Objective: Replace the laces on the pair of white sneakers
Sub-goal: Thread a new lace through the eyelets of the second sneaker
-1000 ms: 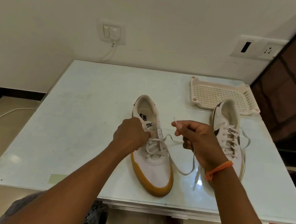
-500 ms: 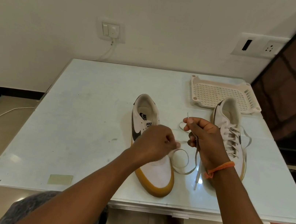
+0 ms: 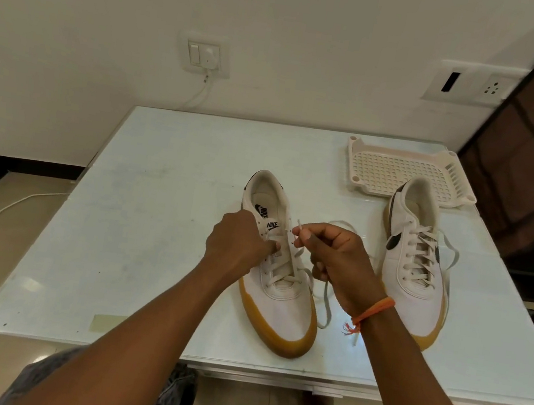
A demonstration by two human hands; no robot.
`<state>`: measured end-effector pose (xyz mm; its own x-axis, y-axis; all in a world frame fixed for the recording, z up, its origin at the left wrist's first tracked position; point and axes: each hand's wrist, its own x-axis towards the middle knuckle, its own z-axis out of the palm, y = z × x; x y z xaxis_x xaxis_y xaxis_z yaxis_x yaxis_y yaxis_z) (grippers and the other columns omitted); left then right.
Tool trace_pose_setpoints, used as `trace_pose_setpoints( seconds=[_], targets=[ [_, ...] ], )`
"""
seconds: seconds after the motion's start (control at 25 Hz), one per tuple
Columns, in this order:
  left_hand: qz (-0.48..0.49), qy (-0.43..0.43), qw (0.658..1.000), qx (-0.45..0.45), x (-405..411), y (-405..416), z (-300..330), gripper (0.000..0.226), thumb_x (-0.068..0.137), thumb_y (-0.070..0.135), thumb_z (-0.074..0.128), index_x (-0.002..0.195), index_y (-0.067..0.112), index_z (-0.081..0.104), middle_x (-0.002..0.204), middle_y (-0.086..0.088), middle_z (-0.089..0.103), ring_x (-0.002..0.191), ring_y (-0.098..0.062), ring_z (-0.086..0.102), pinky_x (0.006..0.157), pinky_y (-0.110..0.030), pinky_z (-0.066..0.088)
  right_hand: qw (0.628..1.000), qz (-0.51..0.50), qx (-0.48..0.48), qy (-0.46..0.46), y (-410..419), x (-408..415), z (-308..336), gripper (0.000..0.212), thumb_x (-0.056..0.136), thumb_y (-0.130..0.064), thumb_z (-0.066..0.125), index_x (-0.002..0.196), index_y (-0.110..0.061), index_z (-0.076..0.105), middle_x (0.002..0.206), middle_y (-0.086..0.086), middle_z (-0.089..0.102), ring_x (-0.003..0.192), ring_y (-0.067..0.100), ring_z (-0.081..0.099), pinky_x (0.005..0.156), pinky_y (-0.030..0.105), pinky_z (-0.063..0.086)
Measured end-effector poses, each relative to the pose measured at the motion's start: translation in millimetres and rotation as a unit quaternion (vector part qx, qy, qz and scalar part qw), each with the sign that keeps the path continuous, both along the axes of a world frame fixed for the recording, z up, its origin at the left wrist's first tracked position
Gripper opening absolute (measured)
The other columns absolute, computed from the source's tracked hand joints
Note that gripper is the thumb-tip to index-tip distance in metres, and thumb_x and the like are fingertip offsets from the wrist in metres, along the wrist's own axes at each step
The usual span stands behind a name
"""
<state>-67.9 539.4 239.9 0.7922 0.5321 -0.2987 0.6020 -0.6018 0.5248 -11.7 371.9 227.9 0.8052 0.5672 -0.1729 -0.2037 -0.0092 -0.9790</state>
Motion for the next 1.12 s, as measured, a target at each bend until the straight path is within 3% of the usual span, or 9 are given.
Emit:
trace_pose_setpoints(
  seconds=[0.2, 0.28, 0.36, 0.44, 0.52, 0.64, 0.84, 0.96, 1.12],
  targets=[
    [0.063, 0.022, 0.977, -0.203, 2, 9, 14, 0.015, 0.081, 0.006, 0.073, 0.083, -0.006, 0.064, 0.069, -0.015, 0.068, 0.045, -0.020, 0.063, 0.047, -0.025, 0.055, 0.945, 0.004, -0.198, -0.262, 12, -6, -16, 0.013, 0.084, -0.017, 0.074, 0.097, -0.016, 0.077, 0.077, -0.015, 0.067, 0.067, -0.004, 0.059, 0.064, 0.009, 0.045],
    [0.063, 0.030, 0.973, -0.219, 1, 8, 17, 0.010, 0.083, 0.001, 0.069, 0.081, -0.008, 0.064, 0.072, -0.019, 0.066, 0.045, -0.020, 0.061, 0.043, -0.022, 0.051, 0.920, 0.002, -0.224, -0.323, 18, -12, -18, 0.007, 0.086, -0.016, 0.071, 0.092, -0.015, 0.076, 0.079, -0.010, 0.067, 0.071, 0.001, 0.059, 0.068, 0.010, 0.045],
    [0.059, 0.021, 0.977, -0.202, 1, 8, 16, 0.010, 0.081, 0.000, 0.067, 0.083, -0.009, 0.064, 0.071, -0.020, 0.068, 0.046, -0.022, 0.063, 0.044, -0.023, 0.053, 0.880, 0.000, -0.260, -0.398, 23, -20, -22, 0.006, 0.091, -0.015, 0.065, 0.090, -0.014, 0.071, 0.085, -0.001, 0.065, 0.073, 0.010, 0.058, 0.069, 0.021, 0.049],
    [0.053, 0.008, 0.981, -0.185, 2, 9, 13, 0.012, 0.079, 0.002, 0.068, 0.086, -0.008, 0.067, 0.072, -0.019, 0.072, 0.051, -0.024, 0.068, 0.048, -0.026, 0.057, 0.836, 0.002, -0.304, -0.457, 24, -27, -27, 0.002, 0.091, -0.012, 0.064, 0.089, -0.014, 0.064, 0.094, 0.001, 0.056, 0.068, 0.014, 0.054, 0.061, 0.029, 0.052],
    [0.046, 0.003, 0.983, -0.177, 3, 9, 13, 0.012, 0.079, 0.004, 0.068, 0.086, -0.005, 0.069, 0.072, -0.018, 0.072, 0.056, -0.025, 0.071, 0.051, -0.028, 0.059, 0.828, -0.001, -0.330, -0.454, 25, -32, -30, 0.010, 0.086, -0.007, 0.067, 0.088, -0.014, 0.062, 0.109, 0.002, 0.045, 0.063, 0.015, 0.052, 0.055, 0.027, 0.050],
    [0.038, -0.003, 0.983, -0.178, 1, 8, 13, 0.011, 0.078, 0.003, 0.065, 0.081, -0.006, 0.070, 0.067, -0.016, 0.072, 0.056, -0.024, 0.071, 0.054, -0.029, 0.060, 0.869, -0.027, -0.323, -0.374, 29, -33, -30, 0.007, 0.088, -0.008, 0.068, 0.091, -0.014, 0.065, 0.116, -0.001, 0.036, 0.074, 0.017, 0.060, 0.064, 0.023, 0.054],
    [0.025, -0.015, 0.984, -0.178, 2, 8, 15, 0.013, 0.079, 0.005, 0.065, 0.079, -0.006, 0.071, 0.068, -0.016, 0.072, 0.061, -0.027, 0.072, 0.063, -0.035, 0.062, 0.890, -0.024, -0.339, -0.305, 35, -33, -26, 0.005, 0.094, -0.017, 0.061, 0.096, -0.013, 0.065, 0.110, -0.003, 0.032, 0.083, 0.013, 0.052, 0.059, 0.004, 0.033],
    [0.018, -0.011, 0.982, -0.188, 2, 9, 16, 0.015, 0.082, 0.008, 0.067, 0.082, -0.006, 0.072, 0.073, -0.016, 0.073, 0.065, -0.028, 0.073, 0.066, -0.036, 0.062, 0.885, 0.003, -0.359, -0.296, 34, -28, -26, 0.007, 0.095, -0.014, 0.058, 0.098, -0.012, 0.064, 0.107, -0.001, 0.031, 0.086, 0.013, 0.047, 0.060, 0.005, 0.033],
    [0.028, 0.034, 0.976, -0.214, -2, 20, 20, 0.013, 0.089, 0.010, 0.068, 0.097, 0.001, 0.072, 0.090, -0.013, 0.073, 0.075, -0.025, 0.071, 0.066, -0.034, 0.060, 0.877, -0.003, -0.379, -0.296, 39, -31, -27, 0.009, 0.094, -0.012, 0.056, 0.094, -0.012, 0.065, 0.107, 0.003, 0.032, 0.085, 0.019, 0.051, 0.068, 0.021, 0.045]
  ],
)
